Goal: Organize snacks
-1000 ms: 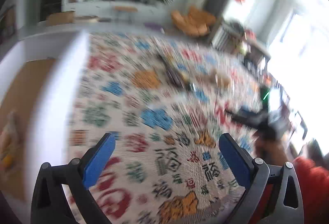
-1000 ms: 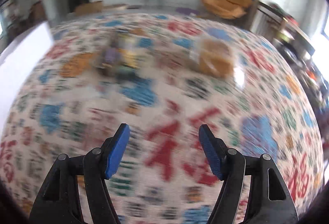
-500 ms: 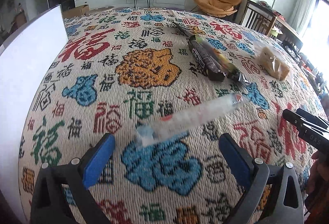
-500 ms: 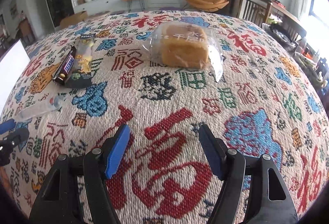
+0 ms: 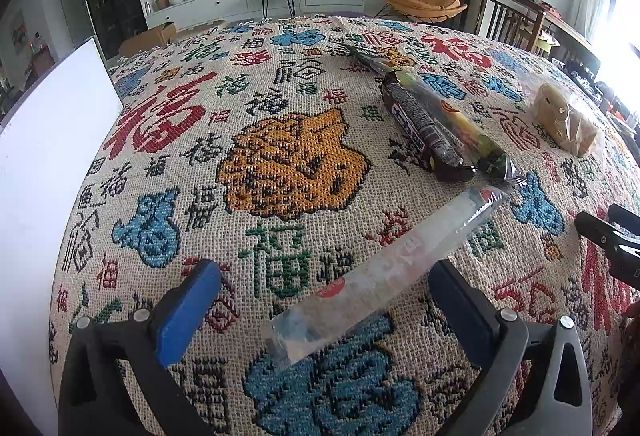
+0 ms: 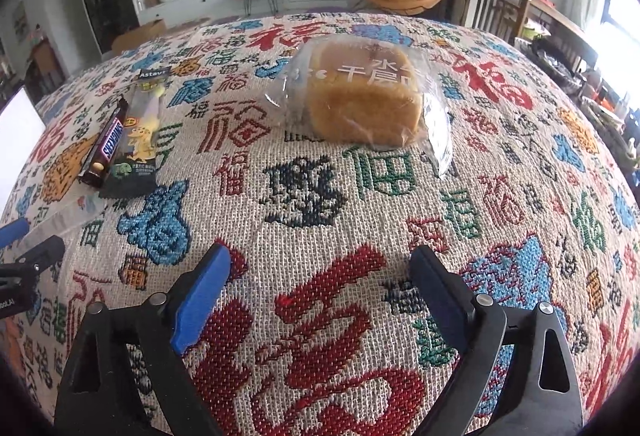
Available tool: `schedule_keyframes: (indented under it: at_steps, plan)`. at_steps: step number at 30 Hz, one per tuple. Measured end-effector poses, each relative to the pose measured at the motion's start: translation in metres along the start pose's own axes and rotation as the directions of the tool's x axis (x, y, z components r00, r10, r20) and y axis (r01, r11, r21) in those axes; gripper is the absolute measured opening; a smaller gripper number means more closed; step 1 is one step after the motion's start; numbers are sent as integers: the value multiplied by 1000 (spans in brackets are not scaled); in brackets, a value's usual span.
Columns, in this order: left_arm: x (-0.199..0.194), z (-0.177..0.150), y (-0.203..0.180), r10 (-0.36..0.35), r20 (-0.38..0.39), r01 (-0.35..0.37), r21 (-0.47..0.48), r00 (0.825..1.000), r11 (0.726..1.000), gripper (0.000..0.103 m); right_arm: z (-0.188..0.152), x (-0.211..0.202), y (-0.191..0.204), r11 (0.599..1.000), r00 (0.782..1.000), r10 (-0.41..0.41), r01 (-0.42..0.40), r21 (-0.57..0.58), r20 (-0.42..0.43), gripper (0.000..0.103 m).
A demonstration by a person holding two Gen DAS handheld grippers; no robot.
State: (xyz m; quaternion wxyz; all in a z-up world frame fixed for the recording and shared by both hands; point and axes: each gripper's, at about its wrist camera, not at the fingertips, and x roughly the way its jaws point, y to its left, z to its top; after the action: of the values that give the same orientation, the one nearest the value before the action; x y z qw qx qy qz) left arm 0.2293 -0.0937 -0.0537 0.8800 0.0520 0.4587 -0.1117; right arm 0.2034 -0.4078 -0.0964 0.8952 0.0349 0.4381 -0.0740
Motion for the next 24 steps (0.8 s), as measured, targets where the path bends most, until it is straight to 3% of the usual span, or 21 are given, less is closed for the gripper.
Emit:
schedule_keyframes:
  at_steps: [24]
  plan:
    - [-2, -1, -1, 1, 0, -1, 0, 1000, 1000, 103, 0, 0, 0, 1000, 1000, 1, -1, 1, -2, 94]
